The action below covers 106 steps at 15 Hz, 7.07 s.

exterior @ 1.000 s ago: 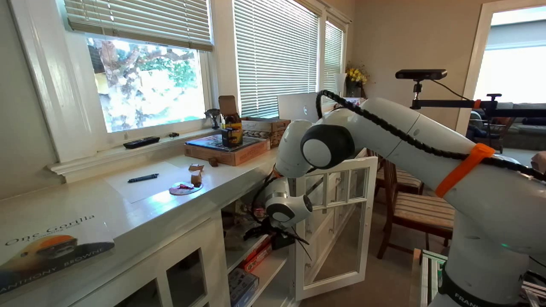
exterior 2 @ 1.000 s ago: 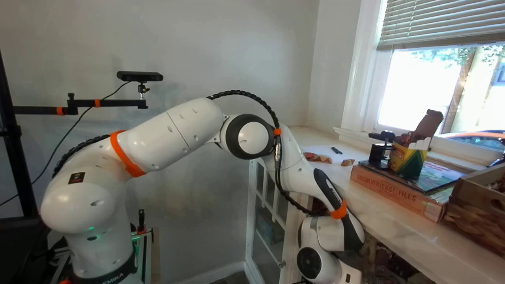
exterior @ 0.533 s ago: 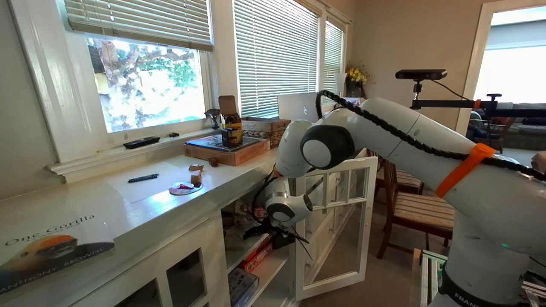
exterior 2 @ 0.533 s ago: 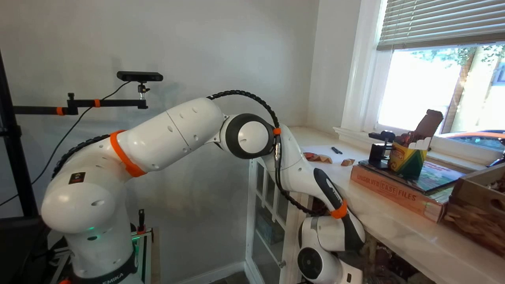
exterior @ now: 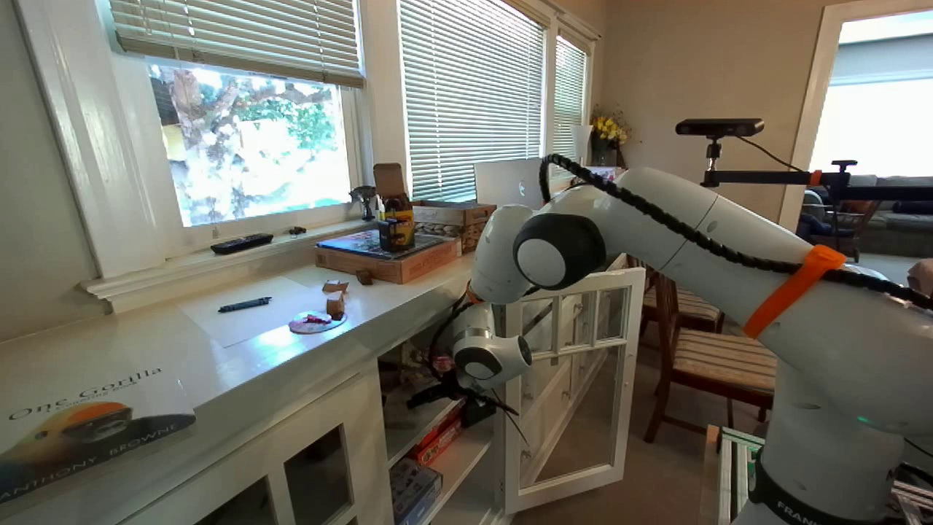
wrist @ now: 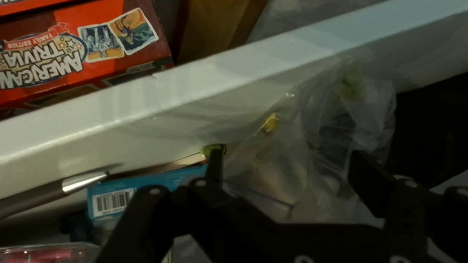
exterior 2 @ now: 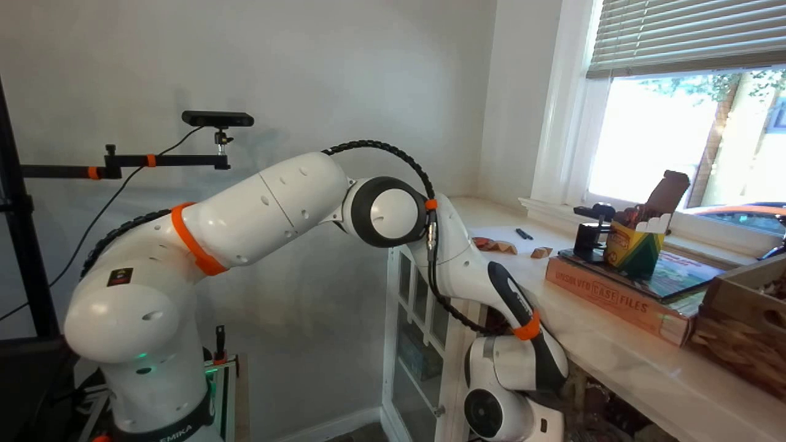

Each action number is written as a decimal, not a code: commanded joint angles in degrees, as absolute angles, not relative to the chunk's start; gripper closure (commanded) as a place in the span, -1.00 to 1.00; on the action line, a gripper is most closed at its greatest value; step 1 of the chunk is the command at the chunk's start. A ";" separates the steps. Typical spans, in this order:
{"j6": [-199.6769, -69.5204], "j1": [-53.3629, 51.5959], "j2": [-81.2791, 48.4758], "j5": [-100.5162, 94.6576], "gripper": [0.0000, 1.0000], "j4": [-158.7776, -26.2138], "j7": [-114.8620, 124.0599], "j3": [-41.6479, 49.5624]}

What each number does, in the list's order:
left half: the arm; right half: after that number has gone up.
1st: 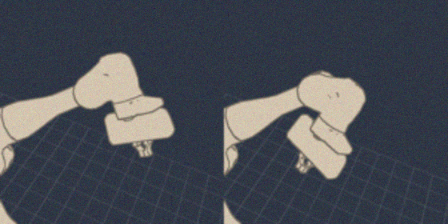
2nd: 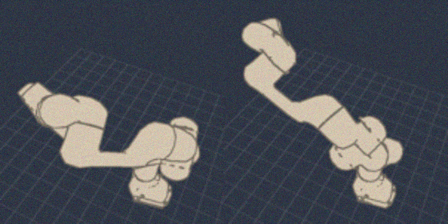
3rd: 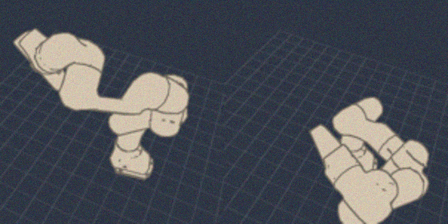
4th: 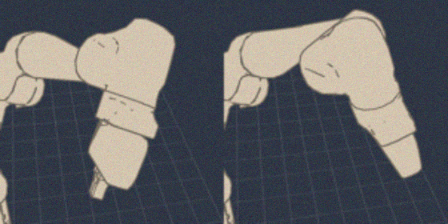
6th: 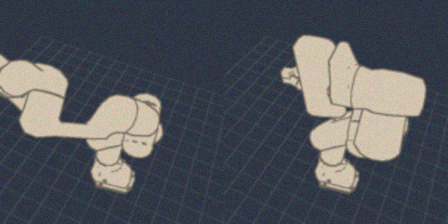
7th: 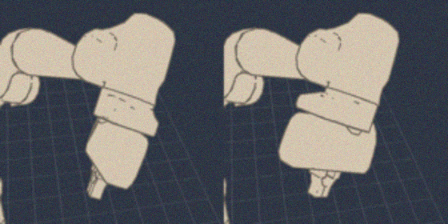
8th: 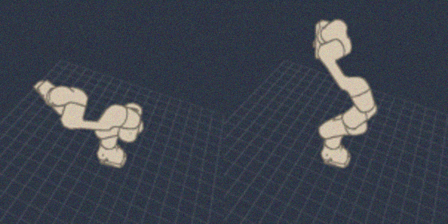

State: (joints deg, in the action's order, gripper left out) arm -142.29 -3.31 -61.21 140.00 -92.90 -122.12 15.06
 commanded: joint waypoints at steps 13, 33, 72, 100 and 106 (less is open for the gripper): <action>-142.11 -3.33 -53.32 136.42 1.00 -101.24 -120.62 12.05; -145.76 -4.14 -35.59 128.91 1.00 -122.02 -102.21 12.78; -149.24 -0.28 6.32 72.71 1.00 -146.55 -79.62 6.43; -140.68 2.30 6.44 61.81 1.00 -124.91 -77.82 6.90; -140.65 2.50 0.54 66.02 1.00 -118.61 -81.18 6.37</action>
State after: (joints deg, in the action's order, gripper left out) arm -141.94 2.20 4.56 62.79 -122.80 -78.51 6.51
